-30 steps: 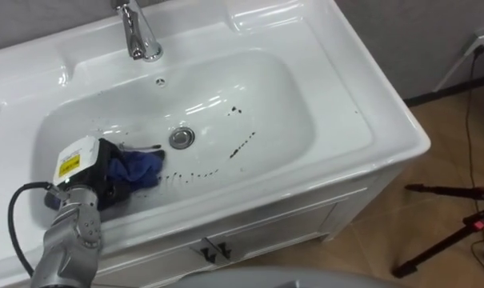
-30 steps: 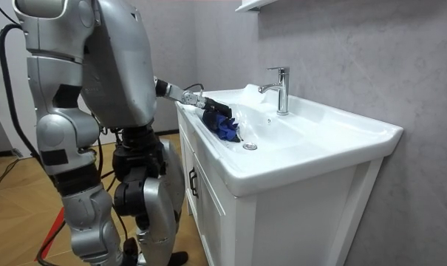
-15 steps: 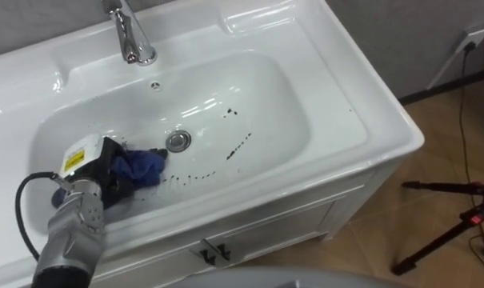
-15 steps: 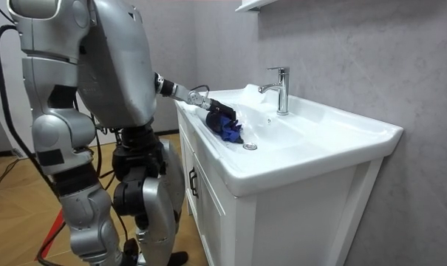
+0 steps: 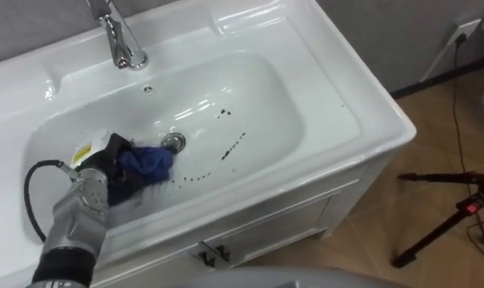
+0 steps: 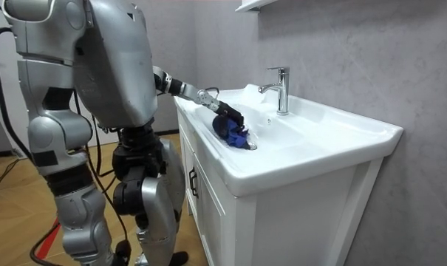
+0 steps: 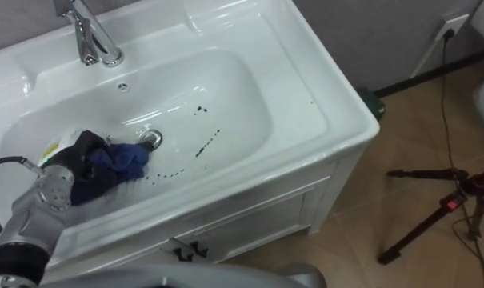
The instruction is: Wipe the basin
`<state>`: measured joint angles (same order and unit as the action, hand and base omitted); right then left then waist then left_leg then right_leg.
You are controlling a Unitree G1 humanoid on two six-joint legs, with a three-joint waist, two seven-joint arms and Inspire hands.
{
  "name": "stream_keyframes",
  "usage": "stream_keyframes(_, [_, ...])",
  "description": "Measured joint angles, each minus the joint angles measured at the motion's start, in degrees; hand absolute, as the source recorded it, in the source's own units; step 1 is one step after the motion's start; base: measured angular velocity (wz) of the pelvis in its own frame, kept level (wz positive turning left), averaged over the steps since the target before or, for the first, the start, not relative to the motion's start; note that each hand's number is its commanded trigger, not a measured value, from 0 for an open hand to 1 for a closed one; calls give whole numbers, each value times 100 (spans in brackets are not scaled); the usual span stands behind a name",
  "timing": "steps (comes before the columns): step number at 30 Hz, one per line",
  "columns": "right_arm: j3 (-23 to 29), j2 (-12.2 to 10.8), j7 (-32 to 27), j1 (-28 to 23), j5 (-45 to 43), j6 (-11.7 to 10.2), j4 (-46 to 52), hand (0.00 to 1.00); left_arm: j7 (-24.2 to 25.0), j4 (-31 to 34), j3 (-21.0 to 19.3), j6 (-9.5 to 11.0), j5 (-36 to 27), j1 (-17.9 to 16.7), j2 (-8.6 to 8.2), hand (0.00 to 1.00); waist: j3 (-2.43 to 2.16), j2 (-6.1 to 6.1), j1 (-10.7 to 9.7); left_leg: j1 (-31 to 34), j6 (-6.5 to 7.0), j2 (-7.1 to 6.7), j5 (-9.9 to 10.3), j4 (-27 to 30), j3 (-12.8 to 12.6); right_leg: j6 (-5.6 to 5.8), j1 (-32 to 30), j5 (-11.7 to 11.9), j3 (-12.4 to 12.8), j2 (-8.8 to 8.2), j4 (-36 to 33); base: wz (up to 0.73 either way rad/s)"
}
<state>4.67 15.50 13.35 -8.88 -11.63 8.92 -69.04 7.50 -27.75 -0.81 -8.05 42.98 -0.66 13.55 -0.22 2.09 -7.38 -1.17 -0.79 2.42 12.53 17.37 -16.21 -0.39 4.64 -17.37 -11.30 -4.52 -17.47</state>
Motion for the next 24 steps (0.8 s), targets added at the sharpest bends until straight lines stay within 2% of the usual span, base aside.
stream_keyframes(1, [-13,-20,23,12,-52,25,17,0,74,61,91,-5,1,43,-4,100,-12,-31,-52,30,0,-6,0,8,-21,2,-52,-20,13,8,-49,-9])
stream_keyframes(3, [-44,-102,59,54,-194,110,8,0,270,159,391,-47,1,251,-24,100,-1,-115,-192,76,1,-4,1,14,-17,-1,-76,-8,2,11,-28,3])
stream_keyframes(7, [-122,-232,54,136,-253,112,-30,0,486,211,903,-60,-10,524,-64,100,17,-228,-262,72,3,-6,2,15,-19,2,-66,-5,15,20,-12,0])
stream_keyframes(12, [-260,-242,17,334,-233,118,-138,0,673,427,1107,-80,-221,618,-120,100,31,-193,-362,95,14,-7,9,29,-23,17,-43,28,27,31,75,0])
stream_keyframes(15, [-349,-241,-9,442,-247,127,-211,0,678,518,1178,-106,-285,612,-120,100,68,-127,-380,115,14,-18,8,1,-22,19,-60,28,24,18,72,6])
stream_keyframes(19, [-374,-240,-15,487,-243,133,-209,0,678,610,1269,-210,-283,609,-117,100,87,-53,-471,157,14,-21,8,2,-20,21,-70,27,1,17,88,6])
stream_keyframes(24, [-613,-236,-65,495,-250,187,-204,0,677,622,1420,-288,-282,677,-119,100,88,-25,-505,158,20,-27,4,-15,-21,23,-66,26,-17,-18,92,1])
